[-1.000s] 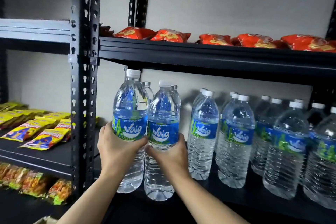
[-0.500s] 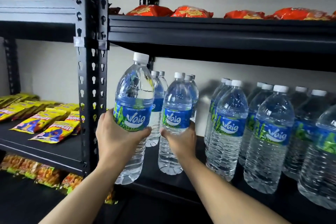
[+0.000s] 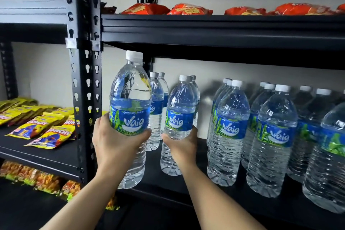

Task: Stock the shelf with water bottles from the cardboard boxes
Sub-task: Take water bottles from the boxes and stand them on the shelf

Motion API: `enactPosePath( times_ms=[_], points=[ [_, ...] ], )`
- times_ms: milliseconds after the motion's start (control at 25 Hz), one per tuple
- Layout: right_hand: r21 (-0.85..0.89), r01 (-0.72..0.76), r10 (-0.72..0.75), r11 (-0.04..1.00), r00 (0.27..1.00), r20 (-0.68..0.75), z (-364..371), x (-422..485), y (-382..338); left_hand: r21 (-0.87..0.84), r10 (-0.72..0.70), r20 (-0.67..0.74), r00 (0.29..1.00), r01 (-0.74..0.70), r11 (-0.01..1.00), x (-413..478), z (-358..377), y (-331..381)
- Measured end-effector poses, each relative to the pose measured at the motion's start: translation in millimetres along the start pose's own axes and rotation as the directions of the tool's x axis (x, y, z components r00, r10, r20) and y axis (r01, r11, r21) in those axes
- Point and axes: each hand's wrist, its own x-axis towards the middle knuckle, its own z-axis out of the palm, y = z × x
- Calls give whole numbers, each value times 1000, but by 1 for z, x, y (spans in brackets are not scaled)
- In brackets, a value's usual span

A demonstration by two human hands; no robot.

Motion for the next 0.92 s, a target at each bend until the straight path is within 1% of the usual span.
enactPosePath(
  times_ms=[160, 640, 800, 840, 920],
  points=[
    [11, 5, -5, 1000, 1000, -8, 3, 2, 3, -2, 12, 23, 1000, -12, 1000, -4, 4, -2],
    [-15, -40, 41, 999, 997, 72, -9, 11, 3, -46, 11, 51, 999, -9, 999, -5, 19, 8],
    [-77, 23, -8, 997, 981, 193, -17, 3, 5, -48, 6, 54, 999, -3, 999, -8, 18, 4],
    [-121, 49, -20, 991, 973, 230, -20, 3, 6, -50, -1, 57, 998, 4, 999, -9, 18, 3],
    [-233, 66, 14, 970, 946, 325, -27, 5, 15, -50, -19, 60, 998, 22, 998, -10, 16, 1]
  ],
)
